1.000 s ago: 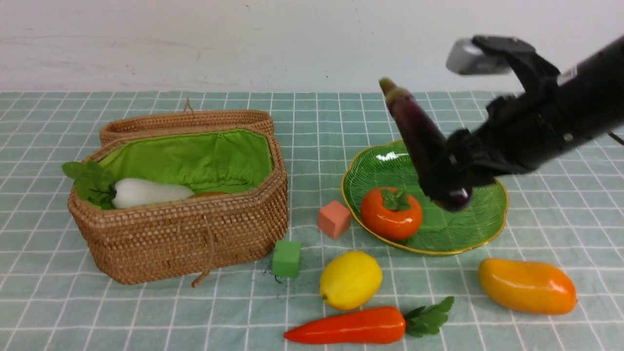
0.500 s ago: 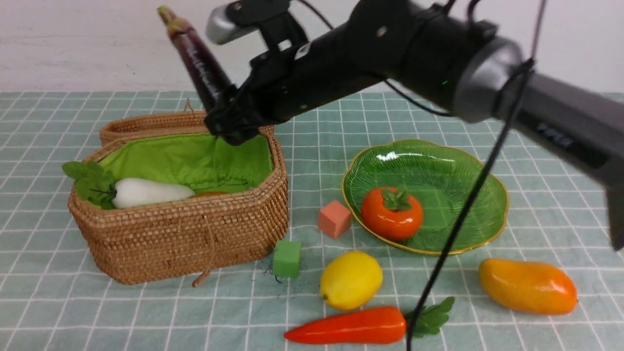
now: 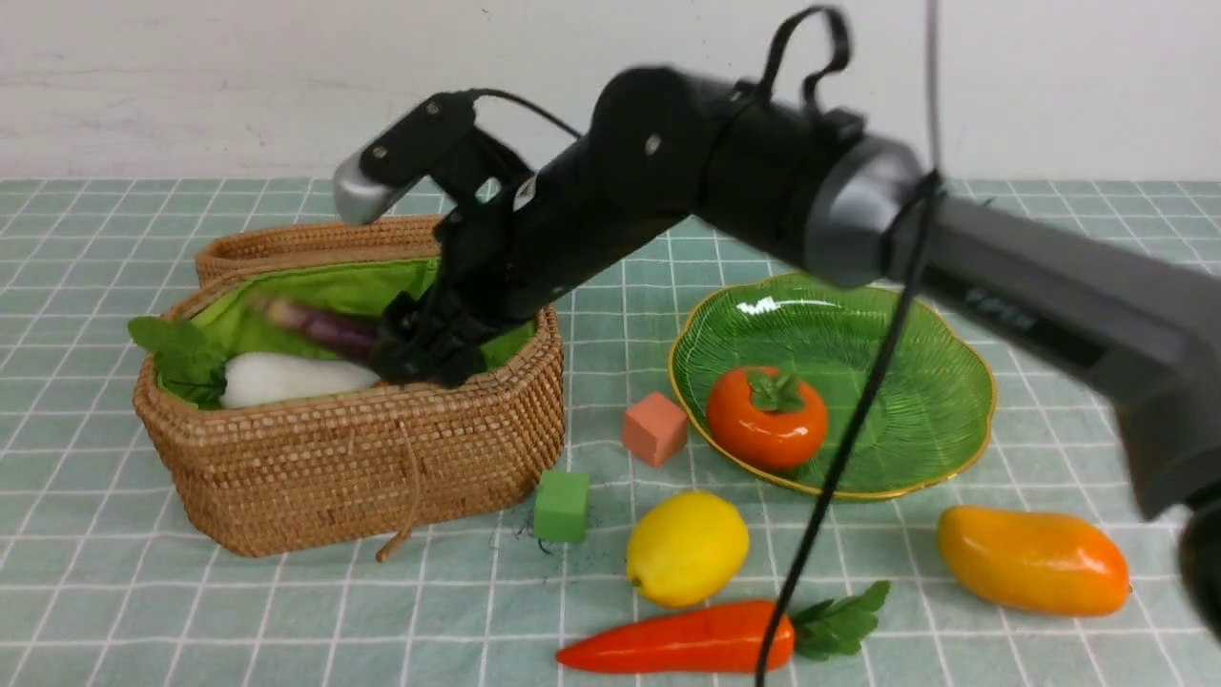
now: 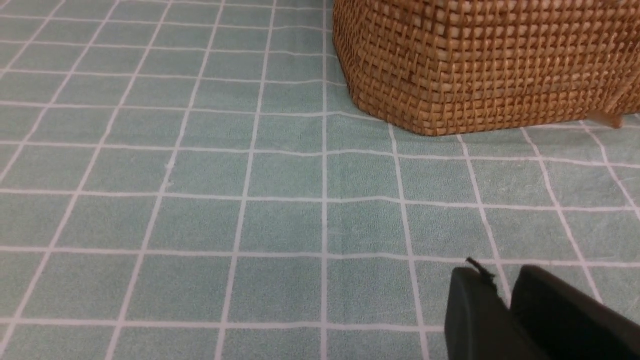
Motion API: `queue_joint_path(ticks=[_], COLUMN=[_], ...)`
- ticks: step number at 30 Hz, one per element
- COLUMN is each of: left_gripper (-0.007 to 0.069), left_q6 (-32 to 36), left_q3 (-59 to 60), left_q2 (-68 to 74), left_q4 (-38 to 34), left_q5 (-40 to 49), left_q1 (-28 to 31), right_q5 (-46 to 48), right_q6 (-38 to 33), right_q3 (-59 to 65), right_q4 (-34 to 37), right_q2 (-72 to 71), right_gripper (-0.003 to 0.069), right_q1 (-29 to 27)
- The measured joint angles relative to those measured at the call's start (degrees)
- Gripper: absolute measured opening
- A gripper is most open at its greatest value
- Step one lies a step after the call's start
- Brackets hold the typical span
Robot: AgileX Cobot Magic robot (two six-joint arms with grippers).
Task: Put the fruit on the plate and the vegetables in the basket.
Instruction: Grab an eggplant with your right arm and place it in the basket on the left, then use the right arm to grab a lemon and put it into the right plate
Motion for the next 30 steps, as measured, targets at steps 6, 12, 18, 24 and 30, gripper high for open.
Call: queue_joint_path(ticks=[6, 12, 18, 24, 30], left_gripper=[0.0124, 0.0129, 0.0134, 0.0138, 0.0145], left_q6=[0.00, 0.00, 0.00, 0.00, 0.00], left_q3=[0.00, 0.00, 0.00, 0.00, 0.00], left_q2=[0.00, 0.00, 0.00, 0.00, 0.00], left_q4=[0.02, 0.14, 0.20, 0.20, 0.20], left_q5=[0.00, 0.00, 0.00, 0.00, 0.00], left_q1=[0.00, 0.00, 0.00, 0.00, 0.00], right_q5=[18.18, 18.82, 4.31, -5.24, -1.90], right_q6=[1.92, -13.42, -38.15, -42.52, -42.84], right_q3=[2.39, 18.46, 34.81, 35.76, 35.76], right_q4=[-6.27, -7.32, -12.35, -12.42, -13.33], right_q2=[-9.59, -17.49, -17.69, -14.75, -12.70], right_gripper=[0.0626, 0.0605, 0.0594, 0.0592, 0.0592], right_q1=[-4.88, -5.57, -4.76, -2.88, -2.70])
